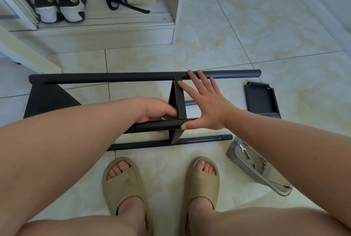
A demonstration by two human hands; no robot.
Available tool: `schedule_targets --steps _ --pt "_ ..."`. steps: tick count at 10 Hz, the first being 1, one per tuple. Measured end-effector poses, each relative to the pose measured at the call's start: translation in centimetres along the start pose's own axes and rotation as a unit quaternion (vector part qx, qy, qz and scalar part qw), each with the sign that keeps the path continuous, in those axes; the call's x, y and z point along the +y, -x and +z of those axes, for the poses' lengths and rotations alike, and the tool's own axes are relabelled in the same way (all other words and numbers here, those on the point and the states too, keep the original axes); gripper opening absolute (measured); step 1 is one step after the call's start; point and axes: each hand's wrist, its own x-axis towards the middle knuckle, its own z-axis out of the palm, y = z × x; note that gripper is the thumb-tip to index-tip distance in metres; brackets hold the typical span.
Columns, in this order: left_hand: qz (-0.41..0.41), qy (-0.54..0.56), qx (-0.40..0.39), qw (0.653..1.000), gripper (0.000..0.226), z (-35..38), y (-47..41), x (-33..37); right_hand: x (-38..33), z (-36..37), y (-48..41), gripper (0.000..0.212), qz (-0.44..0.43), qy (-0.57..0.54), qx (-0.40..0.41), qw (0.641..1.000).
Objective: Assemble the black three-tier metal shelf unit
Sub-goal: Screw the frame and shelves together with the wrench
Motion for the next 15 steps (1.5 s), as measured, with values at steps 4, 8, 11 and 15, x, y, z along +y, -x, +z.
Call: schedule_targets --steps 4,8,11,15 --pt "0.059 0.036 0.002 0.998 0.013 0.05 -0.06 -0.06 -0.06 -0.11 -0.01 0.122 0.000 0.000 -0.002 1.000" --pt "0.047 0.005 0.001 0.999 0.015 0.20 0.45 0.20 -0.02 -0.08 -0.01 0.121 -0.001 -0.001 -0.001 1.000" --pt "0.002 0.011 -0.012 1.000 0.021 -0.16 -0.08 -0.19 -0.12 -0.10 0.07 0.122 0.000 -0.006 0.000 1.000" --pt "0.061 0.003 -0.006 0.998 0.014 -0.11 -0.20 -0.17 -0.09 -0.18 0.04 0.122 0.000 -0.002 -0.003 1.000"
